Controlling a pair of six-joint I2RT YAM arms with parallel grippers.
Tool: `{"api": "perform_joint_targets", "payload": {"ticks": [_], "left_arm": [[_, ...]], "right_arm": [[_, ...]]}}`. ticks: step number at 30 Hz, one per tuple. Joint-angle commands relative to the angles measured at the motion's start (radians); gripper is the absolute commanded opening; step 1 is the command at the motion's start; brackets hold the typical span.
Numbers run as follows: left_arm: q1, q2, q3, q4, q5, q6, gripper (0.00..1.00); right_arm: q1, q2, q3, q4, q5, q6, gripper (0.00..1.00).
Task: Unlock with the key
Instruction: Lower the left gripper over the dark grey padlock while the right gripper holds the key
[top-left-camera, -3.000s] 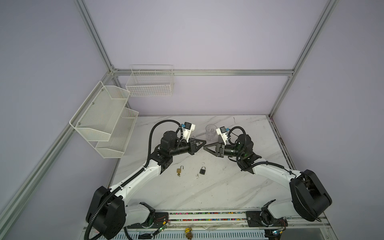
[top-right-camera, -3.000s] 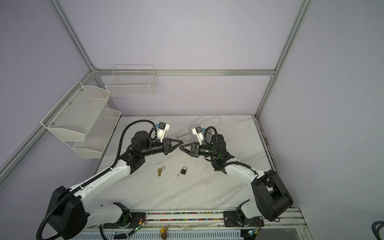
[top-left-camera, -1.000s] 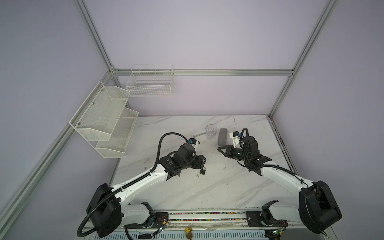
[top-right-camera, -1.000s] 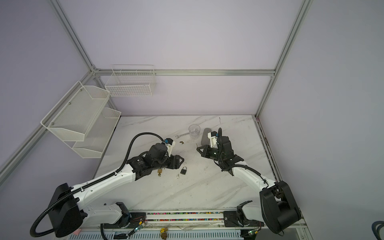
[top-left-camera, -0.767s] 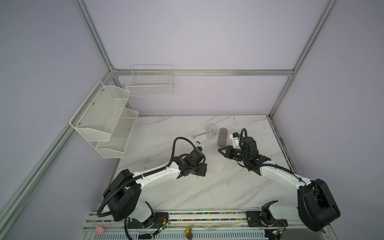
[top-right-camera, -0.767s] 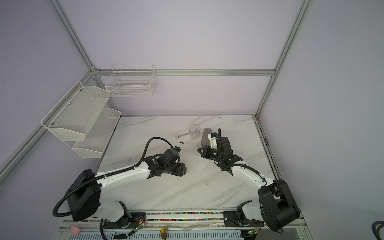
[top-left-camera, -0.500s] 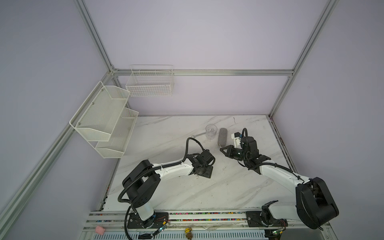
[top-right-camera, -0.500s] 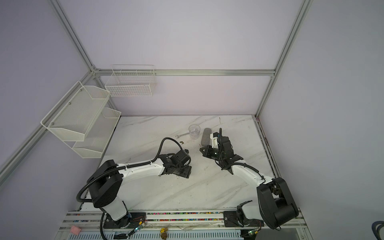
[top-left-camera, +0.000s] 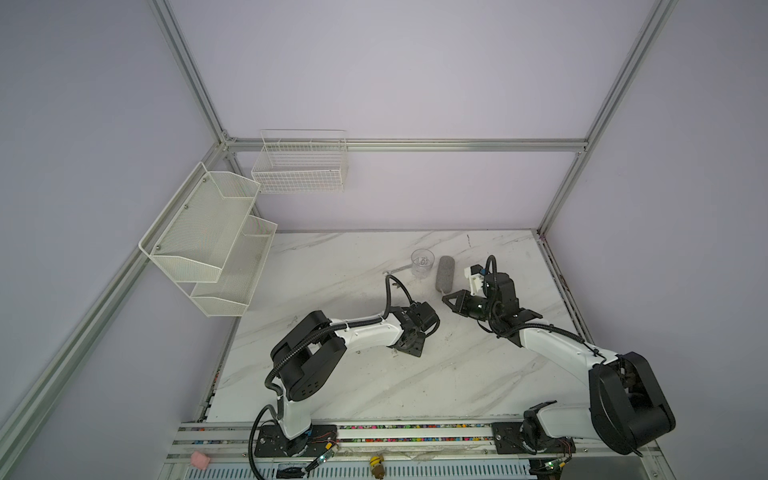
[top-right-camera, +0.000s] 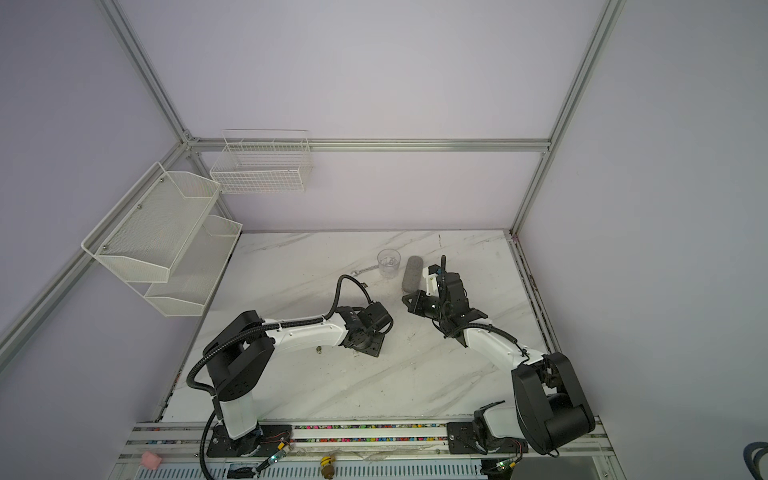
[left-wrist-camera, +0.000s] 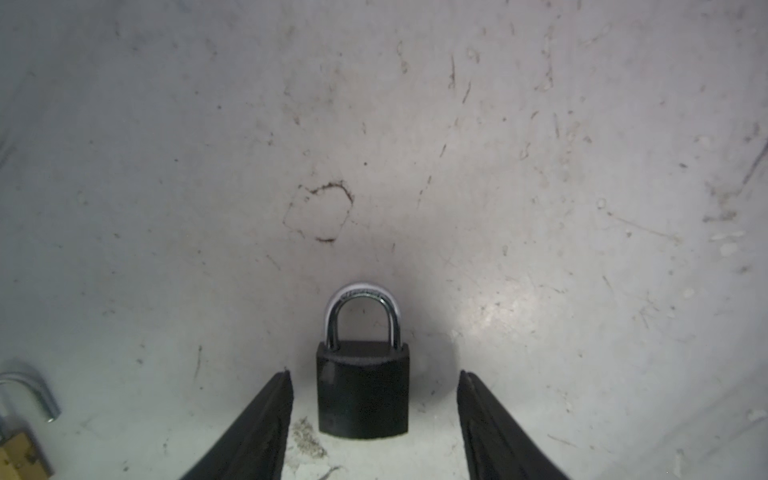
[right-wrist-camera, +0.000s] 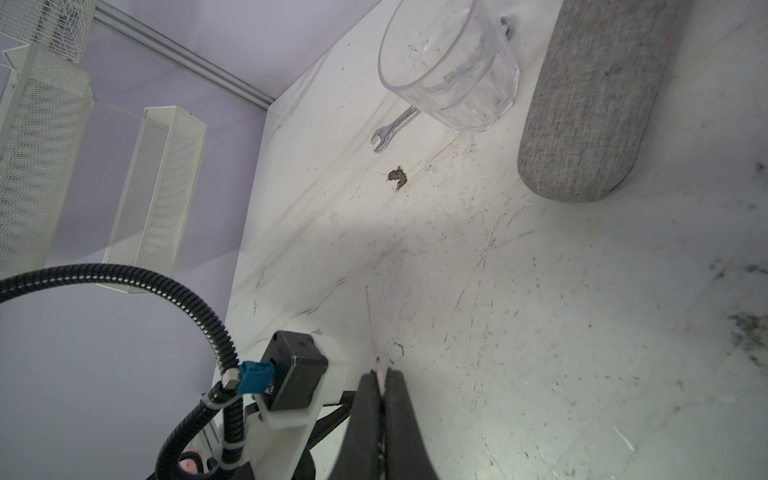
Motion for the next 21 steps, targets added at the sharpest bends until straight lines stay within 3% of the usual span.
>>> {"api": "perform_joint_targets", "payload": {"ticks": [1,21], "left_arm": [[-0.003,0.009,0.07,-0.005,0.0,-0.042,0.62],[0.0,0.056,0.054,-0.009,-0.029,-0.062,0.45]], "right_arm": [[-0.007,-0.008,-0.005,-0.005,-0.023,-0.018,0.0],[-0.01,0.01,0.007,-0.002,-0.046,-0.019,0.0]]}}
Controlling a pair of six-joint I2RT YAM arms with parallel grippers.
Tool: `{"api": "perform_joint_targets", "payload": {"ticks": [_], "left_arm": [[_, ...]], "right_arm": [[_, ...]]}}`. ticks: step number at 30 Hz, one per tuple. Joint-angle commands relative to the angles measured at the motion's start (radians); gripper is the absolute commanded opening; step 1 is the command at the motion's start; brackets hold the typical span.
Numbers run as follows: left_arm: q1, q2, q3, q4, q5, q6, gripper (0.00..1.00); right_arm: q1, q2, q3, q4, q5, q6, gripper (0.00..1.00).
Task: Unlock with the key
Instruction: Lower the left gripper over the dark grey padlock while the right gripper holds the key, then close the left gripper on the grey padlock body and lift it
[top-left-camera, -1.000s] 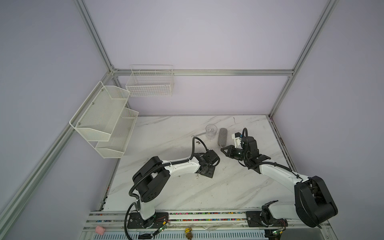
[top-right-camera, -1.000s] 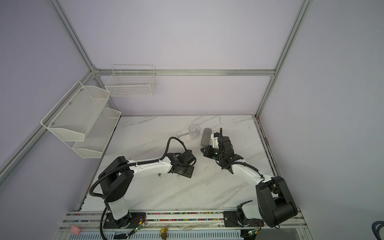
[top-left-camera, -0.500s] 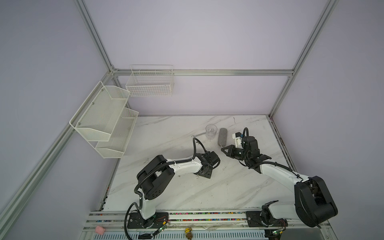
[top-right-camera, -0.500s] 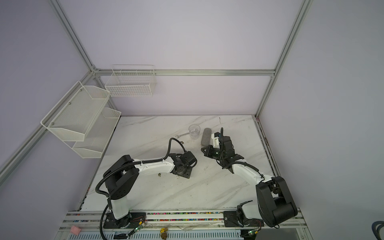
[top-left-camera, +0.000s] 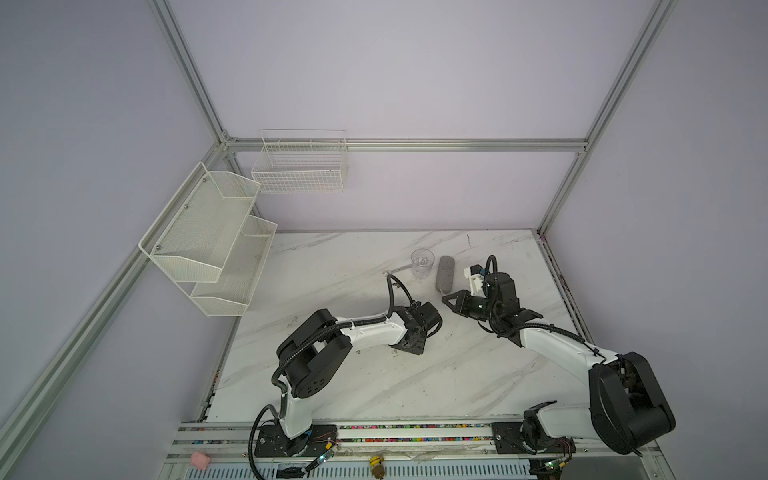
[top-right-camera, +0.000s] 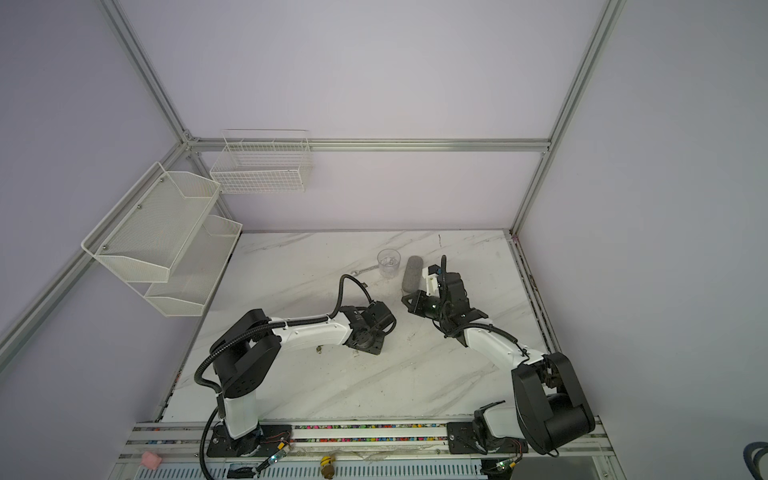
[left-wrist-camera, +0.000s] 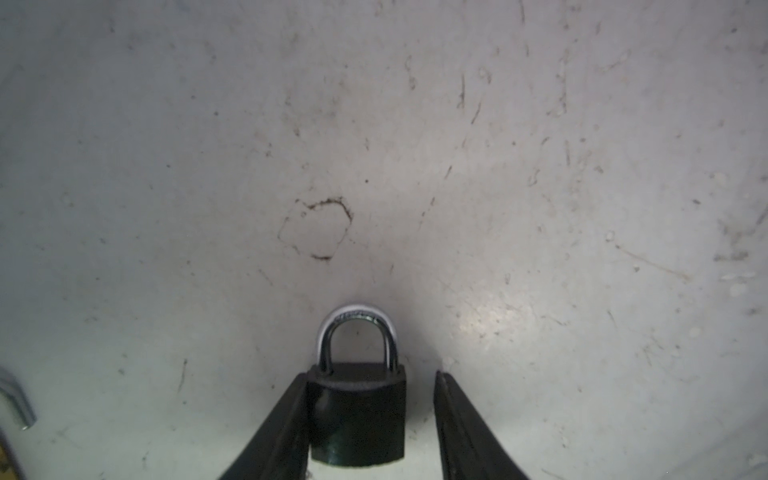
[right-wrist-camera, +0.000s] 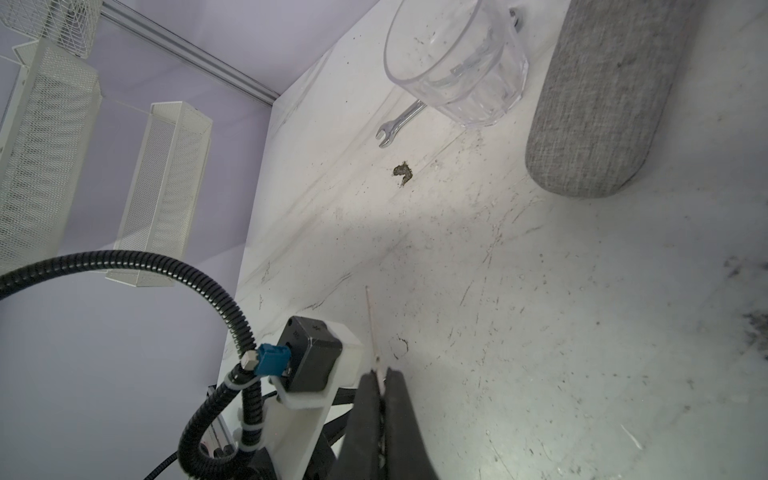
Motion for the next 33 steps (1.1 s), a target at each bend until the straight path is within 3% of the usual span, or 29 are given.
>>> {"api": "perform_joint_targets", "payload": {"ticks": [1,11,16,19,24,33], "left_arm": [[0.002,0.016,0.018,-0.006,-0.014,-0.014,0.46],[0.003,0.007,-0.012,-0.032,-0.025,-0.021,0.45],[0.002,0.013,-0.025,-0.032,-0.027,-0.022,0.43],[0.005,0.009,-0.034,-0.038,-0.05,-0.022,0.36],[0.009,0.004,-0.04,-0.044,-0.061,-0.017,0.36],[0.009,-0.037,-0.019,-0.04,-0.063,0.0,0.16]], "right_arm": [[-0.006,0.007,0.01,-0.002,-0.018,-0.02,0.0],[-0.007,-0.001,0.007,0.001,-0.012,-0.016,0.0],[-0.008,-0.007,0.003,0.003,-0.012,-0.015,0.0],[-0.009,-0.007,0.007,0.002,-0.029,-0.012,0.0],[-0.009,-0.025,0.003,0.0,-0.011,-0.012,0.0],[-0.009,-0.022,0.014,-0.006,-0.037,-0.012,0.0]]}}
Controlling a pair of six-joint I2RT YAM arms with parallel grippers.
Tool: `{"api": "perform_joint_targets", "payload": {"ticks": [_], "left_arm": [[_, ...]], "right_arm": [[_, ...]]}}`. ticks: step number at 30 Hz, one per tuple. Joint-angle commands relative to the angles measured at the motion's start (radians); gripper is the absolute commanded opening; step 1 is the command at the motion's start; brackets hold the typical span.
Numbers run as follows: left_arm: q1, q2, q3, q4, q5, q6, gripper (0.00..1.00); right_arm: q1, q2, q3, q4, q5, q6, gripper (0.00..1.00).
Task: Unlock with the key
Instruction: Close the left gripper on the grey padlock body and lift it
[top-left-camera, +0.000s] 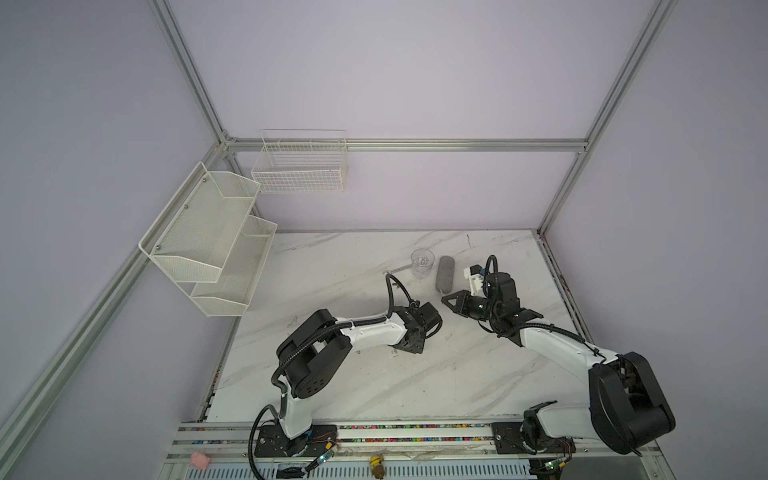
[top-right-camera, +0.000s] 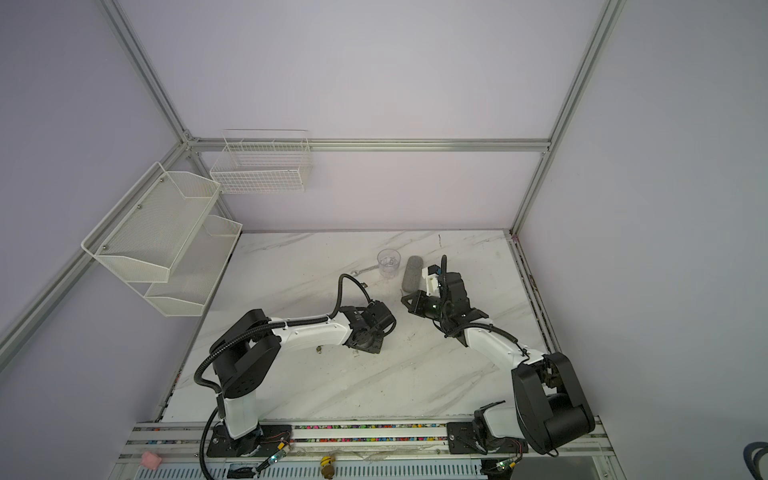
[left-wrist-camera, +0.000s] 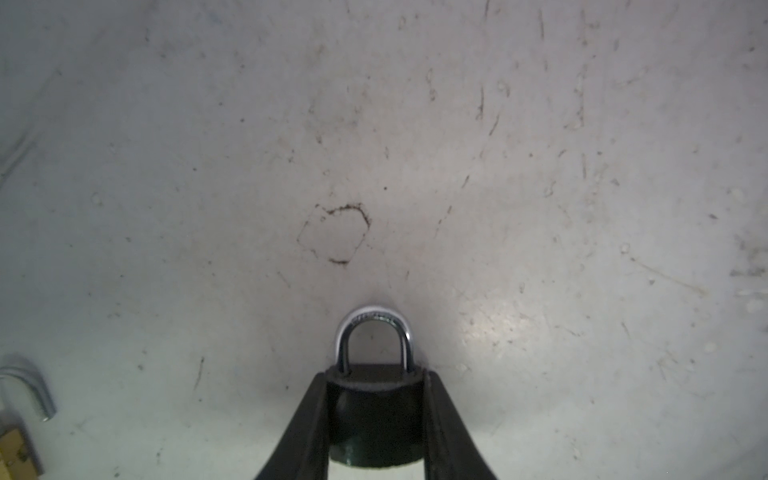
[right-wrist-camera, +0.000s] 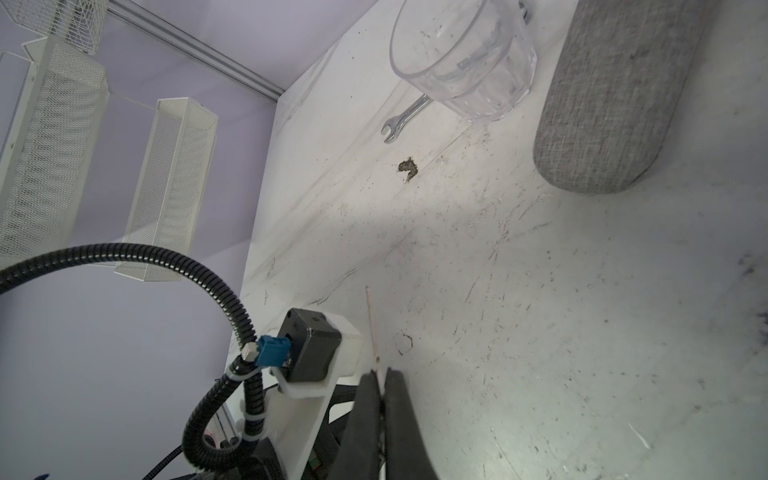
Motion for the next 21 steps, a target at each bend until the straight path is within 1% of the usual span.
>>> {"api": "perform_joint_targets", "payload": {"ticks": [1,7,9,15,21], "left_arm": [[0.009,-0.044,-0.017,-0.032,-0.031,0.018,0.13],[0.015,-0.125,-0.035,0.008,0.007,0.014,0.04],[0.019,-0.163,-0.052,0.03,0.016,0.006,0.0],[0.051,-0.309,-0.11,0.096,0.042,-0.043,0.0],[0.111,-0.45,-0.164,0.171,0.057,-0.118,0.0]], "right_arm": [[-0.004,-0.025,0.019,-0.017,-0.015,-0.021,0.0],[-0.005,-0.062,0.031,-0.075,0.024,-0.035,0.0],[-0.004,-0.072,0.041,-0.103,0.058,-0.04,0.0],[-0.002,-0.082,0.058,-0.138,0.077,-0.031,0.0],[0.029,-0.106,0.063,-0.173,0.14,-0.014,0.0]]}}
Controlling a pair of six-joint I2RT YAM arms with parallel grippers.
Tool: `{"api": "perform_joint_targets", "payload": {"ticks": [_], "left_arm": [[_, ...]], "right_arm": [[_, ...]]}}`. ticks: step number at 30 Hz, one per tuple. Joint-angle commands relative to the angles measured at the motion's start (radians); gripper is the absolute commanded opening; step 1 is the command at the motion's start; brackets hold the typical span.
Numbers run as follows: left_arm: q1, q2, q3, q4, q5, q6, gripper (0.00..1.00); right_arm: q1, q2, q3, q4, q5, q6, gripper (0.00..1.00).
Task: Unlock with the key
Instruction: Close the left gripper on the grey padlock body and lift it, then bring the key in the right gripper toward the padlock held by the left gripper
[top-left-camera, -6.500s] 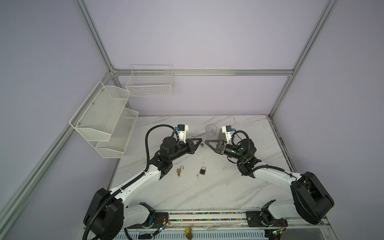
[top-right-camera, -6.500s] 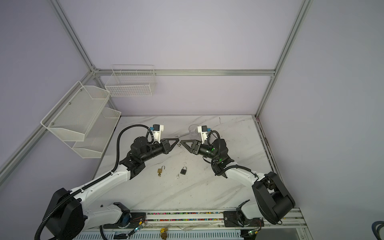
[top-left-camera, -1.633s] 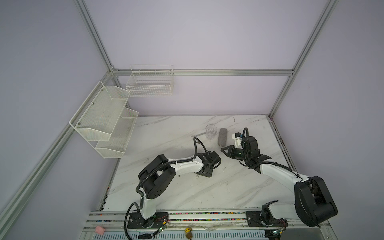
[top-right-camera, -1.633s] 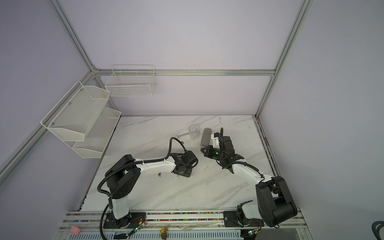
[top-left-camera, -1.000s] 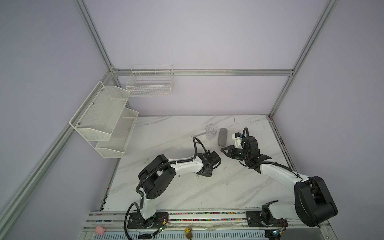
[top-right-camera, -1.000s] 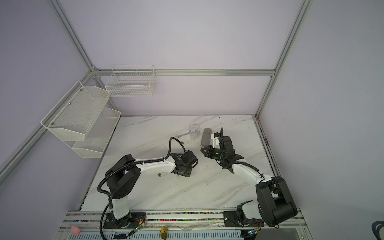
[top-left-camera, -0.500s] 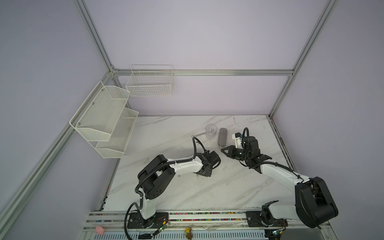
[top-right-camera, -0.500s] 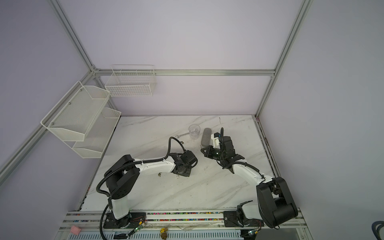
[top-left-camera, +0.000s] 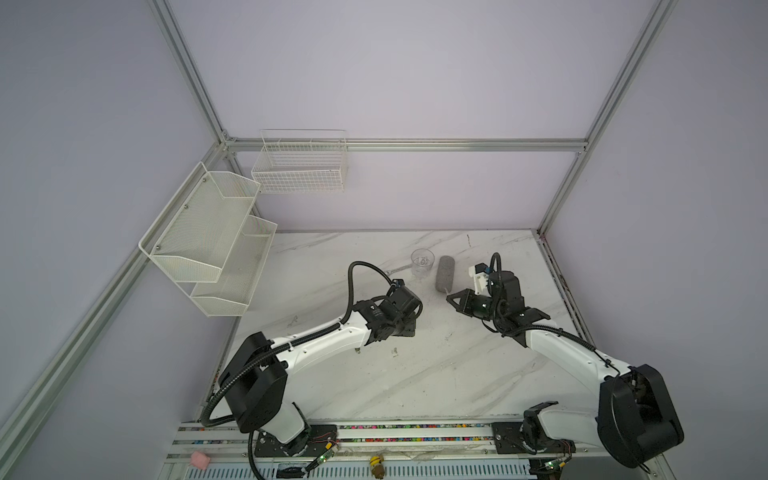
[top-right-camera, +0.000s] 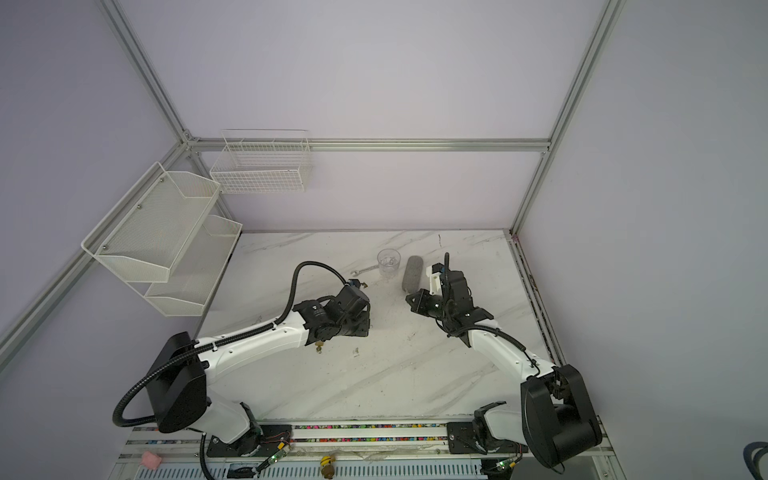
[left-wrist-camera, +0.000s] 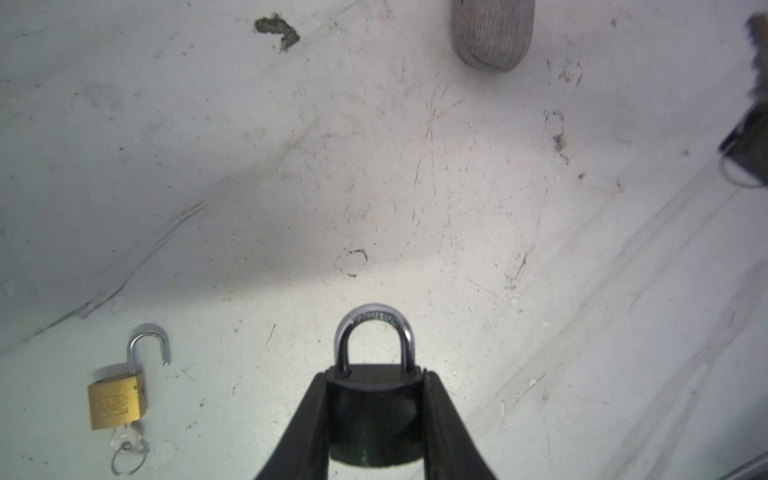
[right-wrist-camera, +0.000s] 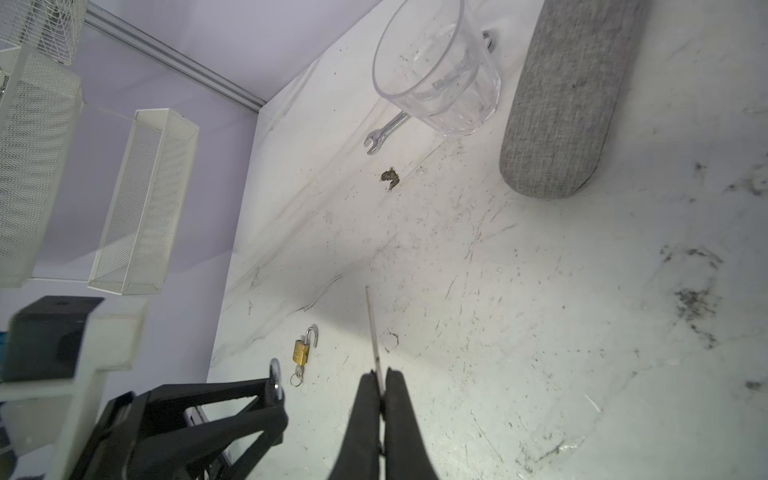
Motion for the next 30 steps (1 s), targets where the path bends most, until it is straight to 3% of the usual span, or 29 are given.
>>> {"api": "perform_joint_targets", "payload": {"ticks": [1,14,24,30], "left_arm": [[0.038,-0.082,-0.051,0.094,0.011,-0.071,0.0],[0.124,-0.166,-0.09,0.249,-0.037,-0.267,0.0],[0.128,-0.184,-0.102,0.316,-0.102,-0.384,0.0],[0.129,-0.177,-0.104,0.316,-0.115,-0.407,0.0]], "right_arm": [[0.038,-0.037,0.031,-0.046,0.063,0.006,0.0],[0.262,-0.033,-0.02,-0.015,0.274,0.095,0.0],[0.45,0.017,-0.057,0.177,0.383,0.237,0.0],[0.494,0.074,-0.048,0.344,0.388,0.282,0.0]]}}
